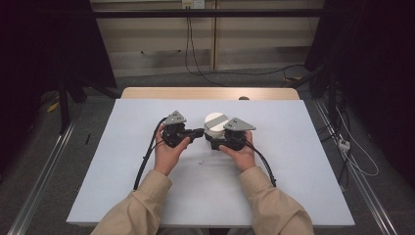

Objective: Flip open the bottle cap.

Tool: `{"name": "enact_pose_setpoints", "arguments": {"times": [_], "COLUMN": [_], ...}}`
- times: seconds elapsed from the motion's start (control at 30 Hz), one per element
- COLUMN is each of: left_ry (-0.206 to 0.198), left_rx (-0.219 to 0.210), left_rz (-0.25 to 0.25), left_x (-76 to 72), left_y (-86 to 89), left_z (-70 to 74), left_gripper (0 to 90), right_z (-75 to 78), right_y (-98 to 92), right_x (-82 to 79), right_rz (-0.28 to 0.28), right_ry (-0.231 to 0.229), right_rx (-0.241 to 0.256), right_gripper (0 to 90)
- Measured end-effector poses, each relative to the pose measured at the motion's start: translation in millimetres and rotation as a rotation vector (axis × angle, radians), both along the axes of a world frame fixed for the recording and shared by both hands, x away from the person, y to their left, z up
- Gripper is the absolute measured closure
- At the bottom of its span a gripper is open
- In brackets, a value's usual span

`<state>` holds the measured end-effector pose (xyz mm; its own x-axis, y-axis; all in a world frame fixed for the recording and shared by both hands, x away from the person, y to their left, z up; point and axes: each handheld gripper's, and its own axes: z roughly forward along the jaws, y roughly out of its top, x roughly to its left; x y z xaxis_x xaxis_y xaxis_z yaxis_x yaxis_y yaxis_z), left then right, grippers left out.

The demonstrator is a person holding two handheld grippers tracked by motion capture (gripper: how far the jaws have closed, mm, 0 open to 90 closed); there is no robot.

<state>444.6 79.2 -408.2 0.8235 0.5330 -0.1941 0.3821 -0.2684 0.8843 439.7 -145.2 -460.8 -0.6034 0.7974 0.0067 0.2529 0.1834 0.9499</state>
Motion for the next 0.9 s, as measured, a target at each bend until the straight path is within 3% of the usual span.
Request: {"name": "enact_pose_setpoints", "arguments": {"times": [0.6, 0.9], "left_ry": [0.005, -0.005], "left_rx": [0.006, 0.003], "left_rz": [-0.001, 0.001], "left_x": [2.6, 4.0], "left_y": [-5.5, -8.0], "left_z": [4.6, 14.6], "left_gripper": [90.0, 90.0], "right_z": [-0.1, -0.2], "right_y": [0.0, -0.1], "right_x": [0.1, 0.2], "right_rz": [0.0, 0.0], "right_ry": [0.001, 0.001], "right_rx": [0.0, 0.0], "right_gripper": [18.5, 18.5]}}
